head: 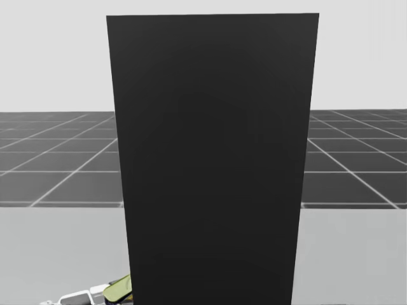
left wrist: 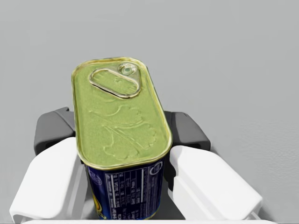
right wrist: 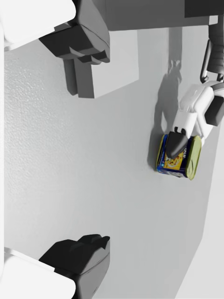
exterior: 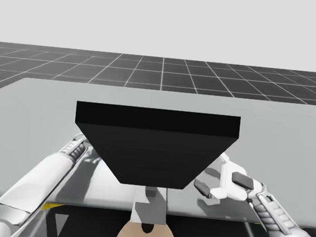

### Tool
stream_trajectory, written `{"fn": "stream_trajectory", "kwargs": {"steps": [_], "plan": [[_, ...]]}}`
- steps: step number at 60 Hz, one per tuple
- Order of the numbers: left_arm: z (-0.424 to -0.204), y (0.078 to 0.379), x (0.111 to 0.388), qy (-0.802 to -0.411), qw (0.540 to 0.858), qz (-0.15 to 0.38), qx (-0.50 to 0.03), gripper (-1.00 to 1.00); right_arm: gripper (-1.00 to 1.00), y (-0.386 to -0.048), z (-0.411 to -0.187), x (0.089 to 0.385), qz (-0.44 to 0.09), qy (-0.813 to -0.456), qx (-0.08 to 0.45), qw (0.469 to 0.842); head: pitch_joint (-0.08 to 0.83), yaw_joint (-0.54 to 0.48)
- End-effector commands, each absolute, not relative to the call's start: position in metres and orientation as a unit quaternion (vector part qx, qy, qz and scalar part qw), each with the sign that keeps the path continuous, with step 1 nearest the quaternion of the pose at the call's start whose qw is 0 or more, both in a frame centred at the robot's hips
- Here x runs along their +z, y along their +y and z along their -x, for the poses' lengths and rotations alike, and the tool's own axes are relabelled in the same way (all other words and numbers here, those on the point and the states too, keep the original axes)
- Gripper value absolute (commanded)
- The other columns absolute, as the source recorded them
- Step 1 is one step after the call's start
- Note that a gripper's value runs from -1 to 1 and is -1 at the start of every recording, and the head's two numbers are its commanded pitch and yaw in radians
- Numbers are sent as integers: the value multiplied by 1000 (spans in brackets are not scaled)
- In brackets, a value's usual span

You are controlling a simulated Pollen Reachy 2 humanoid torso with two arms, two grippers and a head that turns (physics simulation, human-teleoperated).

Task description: Reach around the screen and pick up the object behind it.

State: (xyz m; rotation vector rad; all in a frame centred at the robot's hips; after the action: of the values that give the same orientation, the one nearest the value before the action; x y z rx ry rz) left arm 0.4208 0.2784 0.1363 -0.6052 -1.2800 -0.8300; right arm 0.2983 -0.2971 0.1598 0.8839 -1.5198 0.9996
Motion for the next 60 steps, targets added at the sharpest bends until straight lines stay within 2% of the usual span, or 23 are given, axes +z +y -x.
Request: {"fn": "stream_trajectory", "kwargs": {"steps": [1, 16, 33, 39, 51, 60], "plan": [[-415, 311, 145, -584, 687, 243, -357, 1000, -1000, -296, -298, 158, -371, -637, 423, 527, 113, 25], [-401, 366, 169, -630, 684, 197, -311, 1000, -1000, -295, -298, 158, -366, -639, 425, 526, 104, 23], [-387, 407, 184, -653, 688, 150, -278, 1000, -1000, -298, -298, 159, -364, -644, 424, 523, 91, 20], [-383, 422, 195, -674, 678, 144, -254, 1000, -1000, -299, -298, 160, -363, -645, 423, 523, 88, 16], [-377, 441, 240, -716, 647, 113, -236, 1000, -1000, -299, -299, 159, -360, -645, 423, 525, 90, 14], [-372, 440, 276, -738, 624, 96, -238, 1000, -1000, -299, -299, 158, -358, -647, 422, 525, 89, 14]]}}
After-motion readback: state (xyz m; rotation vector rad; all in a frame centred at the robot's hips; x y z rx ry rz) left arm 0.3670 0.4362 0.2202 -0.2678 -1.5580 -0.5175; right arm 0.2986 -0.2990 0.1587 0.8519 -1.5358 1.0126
